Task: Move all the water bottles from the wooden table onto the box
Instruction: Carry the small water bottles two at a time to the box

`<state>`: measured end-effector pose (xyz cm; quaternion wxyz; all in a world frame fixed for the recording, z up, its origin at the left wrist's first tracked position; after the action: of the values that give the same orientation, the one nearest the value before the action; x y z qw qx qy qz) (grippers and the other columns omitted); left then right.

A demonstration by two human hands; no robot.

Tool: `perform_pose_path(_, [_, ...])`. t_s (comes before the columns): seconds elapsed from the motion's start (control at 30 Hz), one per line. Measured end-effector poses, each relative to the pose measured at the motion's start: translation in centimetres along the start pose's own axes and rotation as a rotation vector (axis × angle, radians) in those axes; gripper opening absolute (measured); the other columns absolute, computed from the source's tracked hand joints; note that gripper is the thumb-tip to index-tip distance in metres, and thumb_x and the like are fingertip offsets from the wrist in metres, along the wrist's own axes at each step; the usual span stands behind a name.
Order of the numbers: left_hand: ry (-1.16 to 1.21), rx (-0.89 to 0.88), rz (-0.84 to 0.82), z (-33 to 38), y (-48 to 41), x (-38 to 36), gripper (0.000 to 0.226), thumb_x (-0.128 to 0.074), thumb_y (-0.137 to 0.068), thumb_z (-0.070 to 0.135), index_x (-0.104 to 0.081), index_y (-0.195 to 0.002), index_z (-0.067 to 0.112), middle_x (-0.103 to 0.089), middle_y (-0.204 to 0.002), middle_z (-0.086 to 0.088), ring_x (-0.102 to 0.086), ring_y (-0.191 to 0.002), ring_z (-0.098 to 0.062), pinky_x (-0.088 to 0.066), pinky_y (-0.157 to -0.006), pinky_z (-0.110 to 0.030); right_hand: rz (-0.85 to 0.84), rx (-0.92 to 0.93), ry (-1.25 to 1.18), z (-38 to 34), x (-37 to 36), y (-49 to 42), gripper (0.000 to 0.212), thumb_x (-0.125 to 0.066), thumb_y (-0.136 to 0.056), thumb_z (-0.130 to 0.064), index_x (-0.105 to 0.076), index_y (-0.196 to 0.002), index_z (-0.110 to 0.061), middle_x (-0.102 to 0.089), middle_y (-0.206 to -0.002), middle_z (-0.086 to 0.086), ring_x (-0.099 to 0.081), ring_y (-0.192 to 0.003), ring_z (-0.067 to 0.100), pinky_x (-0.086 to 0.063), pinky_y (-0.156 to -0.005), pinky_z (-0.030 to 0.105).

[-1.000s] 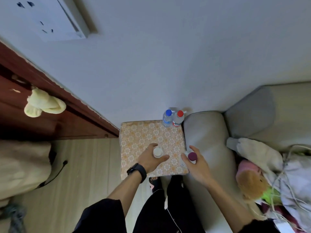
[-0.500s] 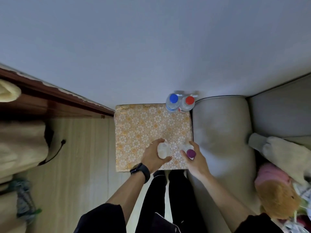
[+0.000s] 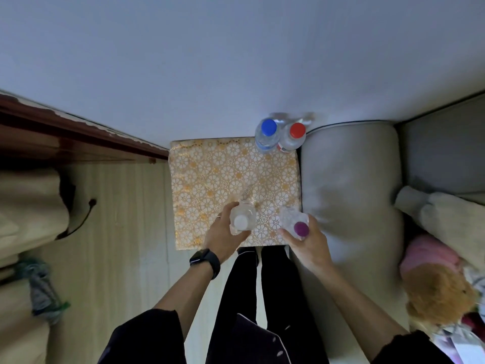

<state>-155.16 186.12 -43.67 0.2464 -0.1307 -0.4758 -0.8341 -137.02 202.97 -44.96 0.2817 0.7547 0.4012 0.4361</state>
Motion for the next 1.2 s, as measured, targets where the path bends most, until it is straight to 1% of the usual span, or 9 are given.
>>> perform_pose_path(0.07, [0.008,-0.004,0.025,0.2,-0.1,0.0,0.070,-0.075,-0.079,0.051,-0.032,-0.135,0.046,-0.068,-0.110,0.004,-0.068,-0.094,-0.022,-0.059,-0.074,-0.047,0.021,-0.008,0.023,0.0,0.0,0.1,0.077,-0.073,-0.081,-0.056,-0.044,-0.141,-0.018,-0.063,-0.113,-0.007,-0.063,-0.099,0.015,-0.047,-0.081,0.023])
perform_pose_path(0.17, [0.043,-0.030,0.040,1.4,-0.8,0.1,0.066,-0.078,-0.080,0.044,-0.038,-0.132,0.044,-0.070,-0.106,0.006,-0.069,-0.094,-0.019,-0.059,-0.076,-0.045,0.057,0.012,0.006,-1.2,0.9,-0.3,0.070,-0.072,-0.083,-0.054,-0.049,-0.138,-0.015,-0.064,-0.108,-0.007,-0.064,-0.098,0.014,-0.049,-0.083,0.025])
perform_pose_path(0.37, [0.063,-0.095,0.071,7.1,-4.9,0.6,0.064,-0.079,-0.081,0.030,-0.042,-0.133,0.032,-0.068,-0.096,0.010,-0.067,-0.088,-0.018,-0.058,-0.074,-0.036,0.113,0.095,-0.079,-6.5,4.1,-3.4,0.064,-0.071,-0.087,-0.048,-0.047,-0.136,-0.014,-0.066,-0.105,-0.006,-0.064,-0.087,0.010,-0.049,-0.073,0.020])
perform_pose_path(0.47, [0.035,-0.131,0.078,9.9,-7.5,0.9,0.065,-0.077,-0.084,0.026,-0.040,-0.137,0.025,-0.072,-0.101,0.000,-0.068,-0.088,-0.021,-0.059,-0.076,-0.040,0.113,0.123,-0.119,-9.1,5.1,-5.9,0.062,-0.072,-0.088,-0.044,-0.046,-0.136,-0.015,-0.065,-0.105,-0.007,-0.064,-0.090,0.011,-0.048,-0.073,0.018])
perform_pose_path(0.63, [-0.003,-0.145,0.103,12.2,-10.0,1.9,0.064,-0.076,-0.085,0.024,-0.039,-0.137,0.018,-0.072,-0.103,-0.007,-0.067,-0.087,-0.025,-0.057,-0.074,-0.038,0.082,0.123,-0.138,-11.6,4.9,-8.8,0.058,-0.069,-0.090,-0.046,-0.048,-0.134,-0.015,-0.066,-0.113,-0.002,-0.065,-0.096,0.017,-0.047,-0.078,0.026])
perform_pose_path(0.77, [0.020,-0.137,0.100,12.4,-10.0,1.8,0.064,-0.076,-0.085,0.023,-0.041,-0.138,0.019,-0.071,-0.104,-0.005,-0.066,-0.086,-0.022,-0.055,-0.071,-0.033,0.072,0.143,-0.118,-11.6,4.5,-9.1,0.054,-0.066,-0.092,-0.045,-0.049,-0.134,-0.015,-0.066,-0.114,-0.003,-0.063,-0.098,0.016,-0.043,-0.078,0.023])
perform_pose_path(0.9, [0.020,-0.151,0.112,12.5,-10.0,1.8,0.063,-0.076,-0.085,0.024,-0.041,-0.138,0.020,-0.072,-0.104,-0.004,-0.061,-0.079,-0.017,-0.043,-0.057,-0.019,0.077,0.146,-0.123,-11.2,4.5,-9.1,0.052,-0.069,-0.090,-0.044,-0.052,-0.132,-0.019,-0.067,-0.114,-0.006,-0.064,-0.099,0.013,-0.044,-0.076,0.019])
perform_pose_path(1.0, [0.002,-0.152,0.110,12.7,-10.1,1.6,0.064,-0.075,-0.086,0.024,-0.040,-0.139,0.019,-0.072,-0.103,-0.005,-0.063,-0.082,-0.020,-0.048,-0.064,-0.026,0.094,0.139,-0.115,-11.4,4.6,-9.2,0.048,-0.069,-0.090,-0.040,-0.053,-0.130,-0.020,-0.068,-0.111,-0.005,-0.063,-0.091,0.011,-0.040,-0.066,0.012])
perform_pose_path(1.2, [-0.029,-0.147,0.130,12.3,-10.1,1.4,0.072,-0.074,-0.086,0.026,-0.035,-0.146,0.020,-0.072,-0.105,-0.007,-0.067,-0.091,-0.027,-0.053,-0.073,-0.034,0.125,0.121,-0.157,-11.3,4.6,-8.9,0.049,-0.065,-0.093,-0.043,-0.049,-0.134,-0.021,-0.063,-0.108,-0.011,-0.059,-0.087,0.002,-0.036,-0.064,0.005])
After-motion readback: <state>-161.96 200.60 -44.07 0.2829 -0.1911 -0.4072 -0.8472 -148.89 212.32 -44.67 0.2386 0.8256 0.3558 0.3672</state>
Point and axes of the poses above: each hand's wrist, its own y-axis away from the middle knuckle, its own x-axis out of the back of the hand, z = x × y, the point moved 10 cm from there along -y, towards the middle knuckle
